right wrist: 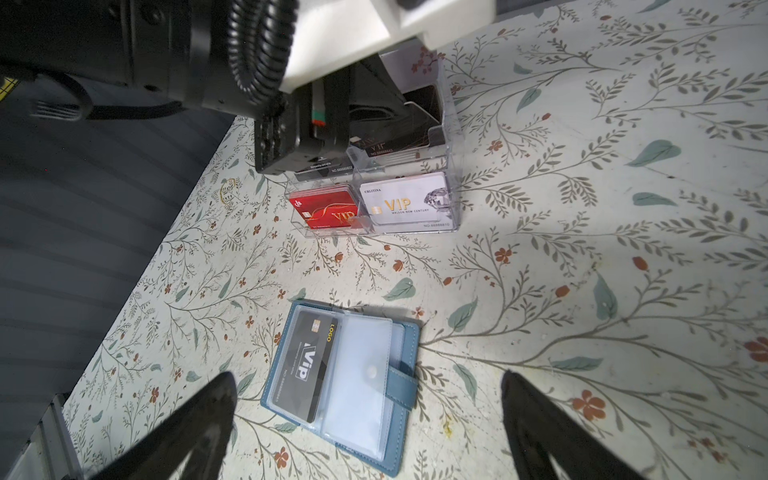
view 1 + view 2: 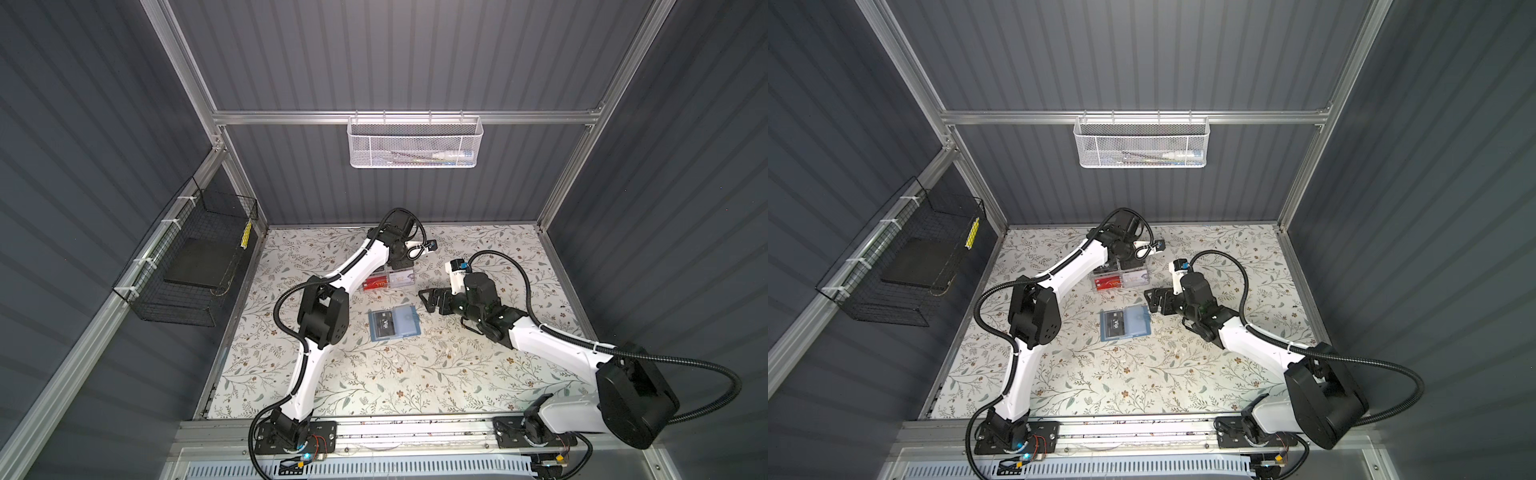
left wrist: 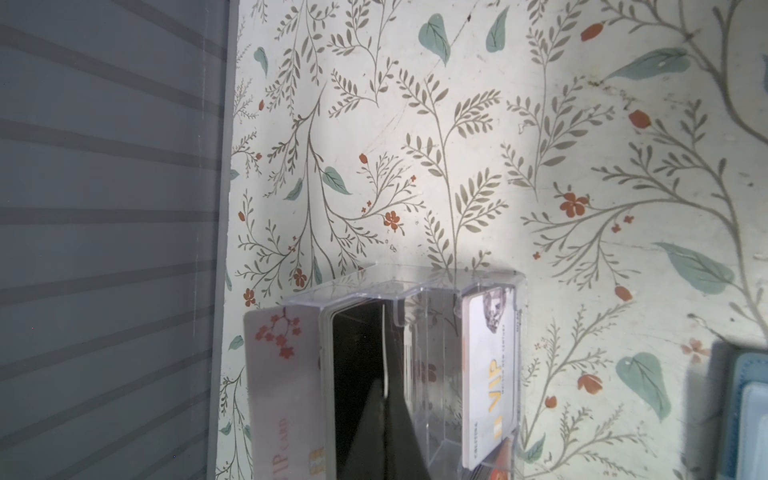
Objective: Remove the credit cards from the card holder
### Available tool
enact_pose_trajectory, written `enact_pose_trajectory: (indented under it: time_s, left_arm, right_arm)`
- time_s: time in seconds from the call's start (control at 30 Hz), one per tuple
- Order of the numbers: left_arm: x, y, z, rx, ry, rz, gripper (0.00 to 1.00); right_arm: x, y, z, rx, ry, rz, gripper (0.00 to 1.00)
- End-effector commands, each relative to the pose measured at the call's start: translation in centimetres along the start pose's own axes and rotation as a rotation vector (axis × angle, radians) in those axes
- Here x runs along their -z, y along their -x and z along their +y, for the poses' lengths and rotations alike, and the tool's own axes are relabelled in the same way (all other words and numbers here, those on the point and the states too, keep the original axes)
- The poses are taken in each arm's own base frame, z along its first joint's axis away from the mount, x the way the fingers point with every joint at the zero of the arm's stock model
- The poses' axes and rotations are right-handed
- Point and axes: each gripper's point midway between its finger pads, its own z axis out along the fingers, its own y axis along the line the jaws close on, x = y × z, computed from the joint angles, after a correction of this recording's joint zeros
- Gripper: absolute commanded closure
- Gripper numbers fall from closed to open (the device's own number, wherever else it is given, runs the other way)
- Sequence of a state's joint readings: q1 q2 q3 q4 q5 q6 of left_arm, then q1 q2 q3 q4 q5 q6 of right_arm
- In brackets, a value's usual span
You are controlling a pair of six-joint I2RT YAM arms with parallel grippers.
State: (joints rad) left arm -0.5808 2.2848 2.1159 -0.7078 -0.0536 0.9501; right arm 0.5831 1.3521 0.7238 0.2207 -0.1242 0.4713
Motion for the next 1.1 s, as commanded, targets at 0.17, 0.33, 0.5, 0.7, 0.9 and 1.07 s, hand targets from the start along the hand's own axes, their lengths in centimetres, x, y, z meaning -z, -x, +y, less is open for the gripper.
enact_pose_trajectory:
  time_s: [0.17, 0.33, 0.5, 0.7, 0.9, 1.07]
  left_arm:
    - [-1.4, -0.7, -0.5, -0.02, -0.014, 0.013, 1.0]
    - [-1.5, -0.5, -0.7, -0.022, -0.017, 0.01, 1.0]
    - [-1.9, -0.5, -0.7, -0.022, -0.005, 0.018, 1.0]
    - [-1.9, -0.1, -0.4, -0.028, 0.018, 0.015, 0.96]
    - [-1.9, 0.1, -0.5, -0.038, 0.027, 0.014, 0.9]
    - [-1.9, 0.2, -0.7, -0.039, 0.024, 0.015, 0.88]
  right_arm:
    - [-0.1, 0.5, 0.2, -0.01, 0.011, -0.014, 0.01]
    - [-0.2, 0.4, 0.2, -0.015, 0.014, -0.013, 0.01]
    - [-0.2, 0.4, 0.2, -0.015, 0.017, -0.013, 0.01]
    - [-0.2, 0.5, 0.3, -0.016, 0.02, -0.013, 0.01]
    - [-0.2, 0.5, 0.3, -0.017, 0.022, -0.014, 0.01]
    - [-0.2, 0.4, 0.4, -0.017, 0.024, -0.011, 0.01]
